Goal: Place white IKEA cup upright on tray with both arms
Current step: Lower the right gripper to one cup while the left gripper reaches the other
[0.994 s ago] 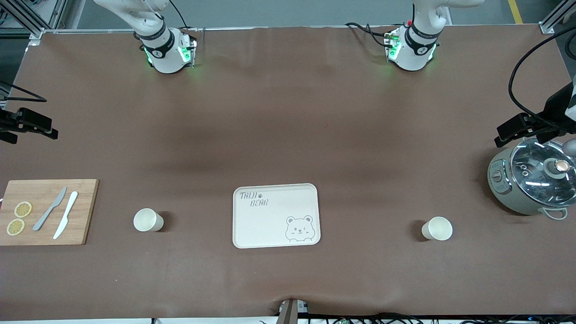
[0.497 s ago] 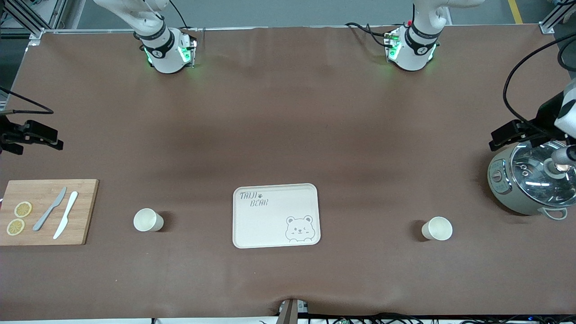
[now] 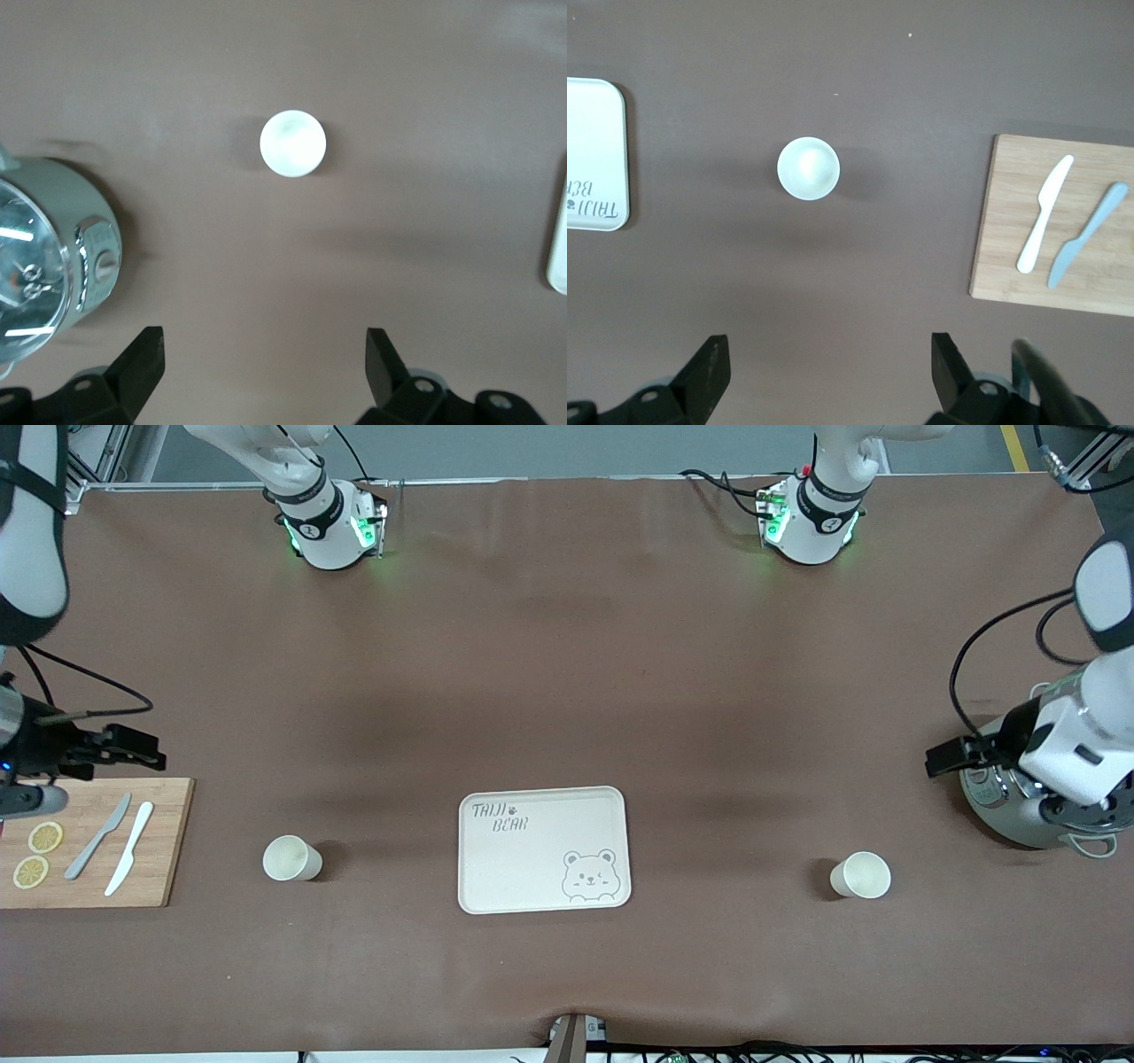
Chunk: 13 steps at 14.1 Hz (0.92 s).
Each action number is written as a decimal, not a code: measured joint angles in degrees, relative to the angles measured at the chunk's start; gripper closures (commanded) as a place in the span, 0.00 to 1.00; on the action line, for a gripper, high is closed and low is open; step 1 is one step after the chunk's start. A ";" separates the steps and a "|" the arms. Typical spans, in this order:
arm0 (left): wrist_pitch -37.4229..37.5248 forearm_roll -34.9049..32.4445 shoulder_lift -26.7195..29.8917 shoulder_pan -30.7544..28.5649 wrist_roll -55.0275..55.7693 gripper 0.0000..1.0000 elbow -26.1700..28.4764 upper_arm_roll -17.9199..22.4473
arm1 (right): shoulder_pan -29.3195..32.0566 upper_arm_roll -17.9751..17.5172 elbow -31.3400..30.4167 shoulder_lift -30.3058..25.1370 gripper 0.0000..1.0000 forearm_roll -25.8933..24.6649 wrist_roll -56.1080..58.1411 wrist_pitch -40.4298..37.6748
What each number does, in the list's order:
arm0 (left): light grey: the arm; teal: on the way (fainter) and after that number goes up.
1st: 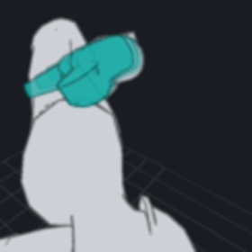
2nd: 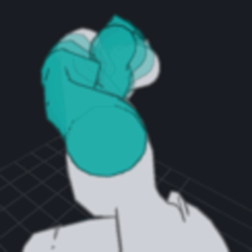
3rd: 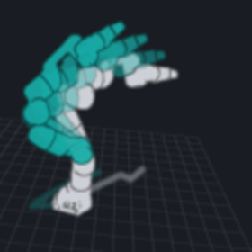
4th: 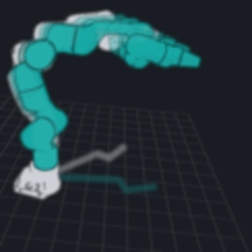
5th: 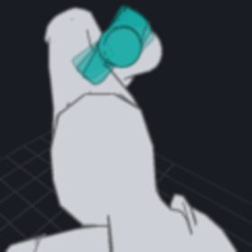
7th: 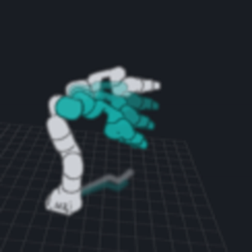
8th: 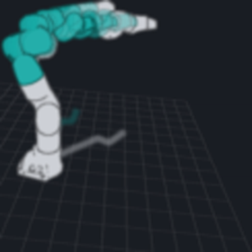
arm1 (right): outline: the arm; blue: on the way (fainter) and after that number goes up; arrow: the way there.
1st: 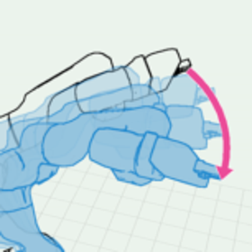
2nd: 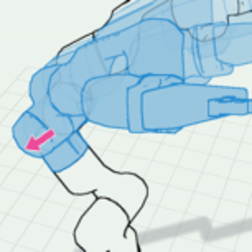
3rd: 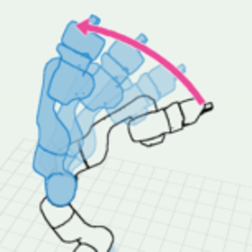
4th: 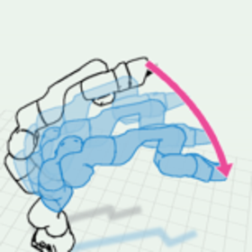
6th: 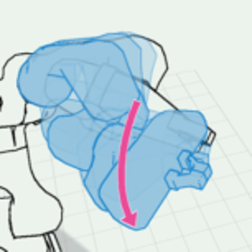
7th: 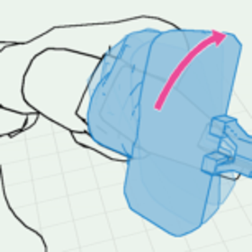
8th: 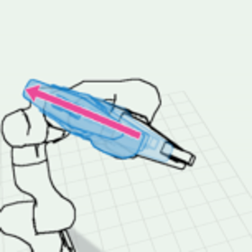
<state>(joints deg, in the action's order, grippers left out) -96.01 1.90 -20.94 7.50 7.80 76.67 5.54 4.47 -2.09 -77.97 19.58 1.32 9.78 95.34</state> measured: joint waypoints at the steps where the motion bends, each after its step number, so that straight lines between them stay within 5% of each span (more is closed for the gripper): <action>1: -1.77 0.00 -1.40 -0.33 0.00 0.00 0.01 0.05 | -0.27 -0.01 -0.02 1.21 0.00 0.03 -0.06 1.20; 13: -18.68 0.00 -15.18 -3.15 -0.10 0.00 0.34 0.11 | -0.74 -0.01 -0.14 14.61 0.00 0.46 -0.10 13.54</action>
<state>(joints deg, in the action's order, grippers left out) -114.69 1.90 -36.12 4.35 7.70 77.01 5.65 3.72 -2.10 -78.11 34.19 1.77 9.68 108.87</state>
